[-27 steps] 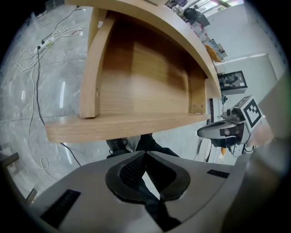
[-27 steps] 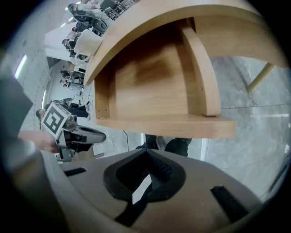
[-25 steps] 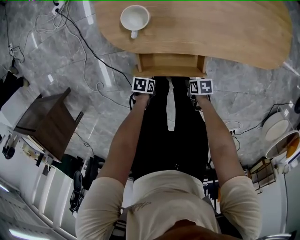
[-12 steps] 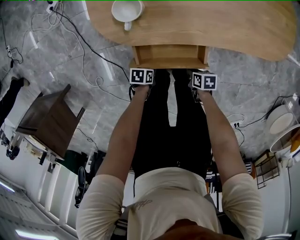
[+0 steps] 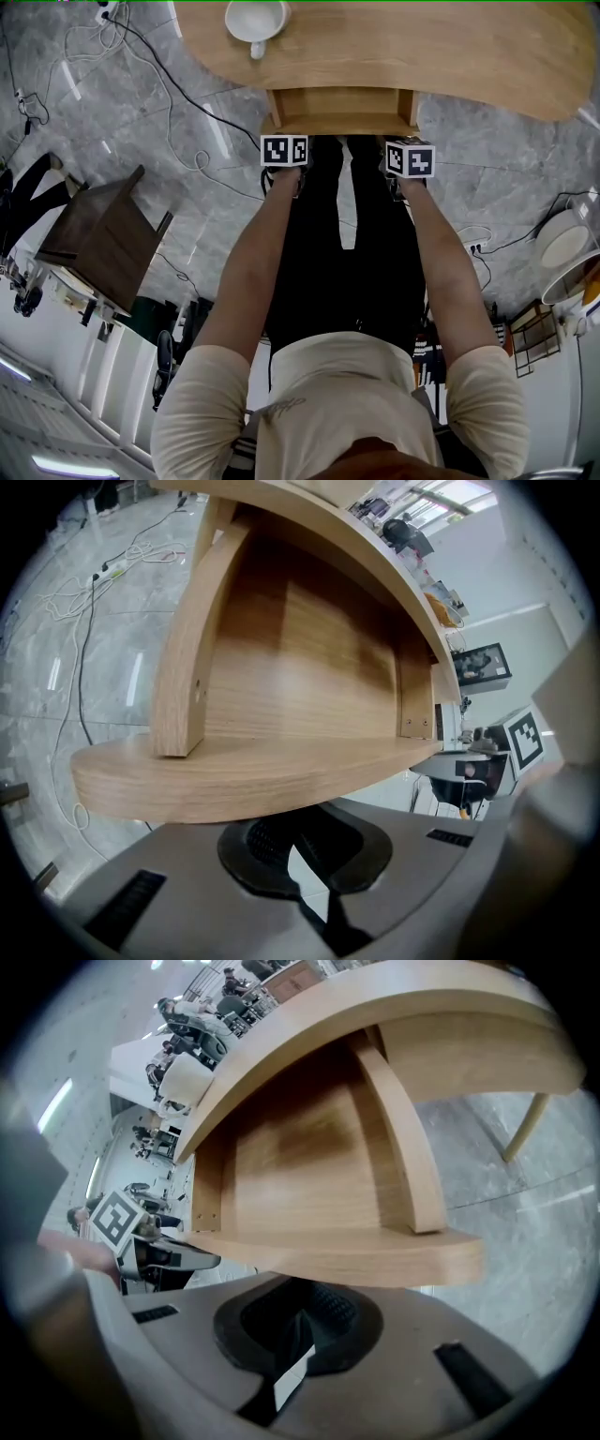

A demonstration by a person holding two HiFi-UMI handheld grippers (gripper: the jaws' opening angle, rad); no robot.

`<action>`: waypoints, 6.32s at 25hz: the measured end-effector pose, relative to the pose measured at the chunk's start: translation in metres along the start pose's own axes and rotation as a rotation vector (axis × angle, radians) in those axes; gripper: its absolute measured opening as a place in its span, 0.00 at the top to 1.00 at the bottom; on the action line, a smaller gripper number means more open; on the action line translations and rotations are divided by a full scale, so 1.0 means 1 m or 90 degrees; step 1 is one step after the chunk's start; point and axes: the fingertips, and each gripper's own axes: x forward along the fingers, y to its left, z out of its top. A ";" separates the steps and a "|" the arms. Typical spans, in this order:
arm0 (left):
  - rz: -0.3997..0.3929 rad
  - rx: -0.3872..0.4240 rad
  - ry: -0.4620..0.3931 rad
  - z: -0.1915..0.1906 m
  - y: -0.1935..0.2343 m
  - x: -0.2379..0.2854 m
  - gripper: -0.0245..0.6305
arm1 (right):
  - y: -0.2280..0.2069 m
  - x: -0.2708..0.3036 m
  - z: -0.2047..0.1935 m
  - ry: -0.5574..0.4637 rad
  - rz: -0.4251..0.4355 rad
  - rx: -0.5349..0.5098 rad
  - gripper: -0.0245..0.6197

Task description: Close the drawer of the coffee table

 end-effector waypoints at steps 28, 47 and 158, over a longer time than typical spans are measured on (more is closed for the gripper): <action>0.024 -0.005 0.007 0.009 -0.012 -0.027 0.96 | 0.017 -0.031 0.013 0.000 0.018 -0.010 0.97; 0.029 0.019 -0.030 0.065 -0.016 -0.040 0.96 | 0.018 -0.037 0.067 -0.018 0.009 -0.023 0.97; -0.093 0.501 -0.666 -0.003 -0.336 -0.649 0.96 | 0.462 -0.596 0.037 -0.660 0.248 -0.441 0.97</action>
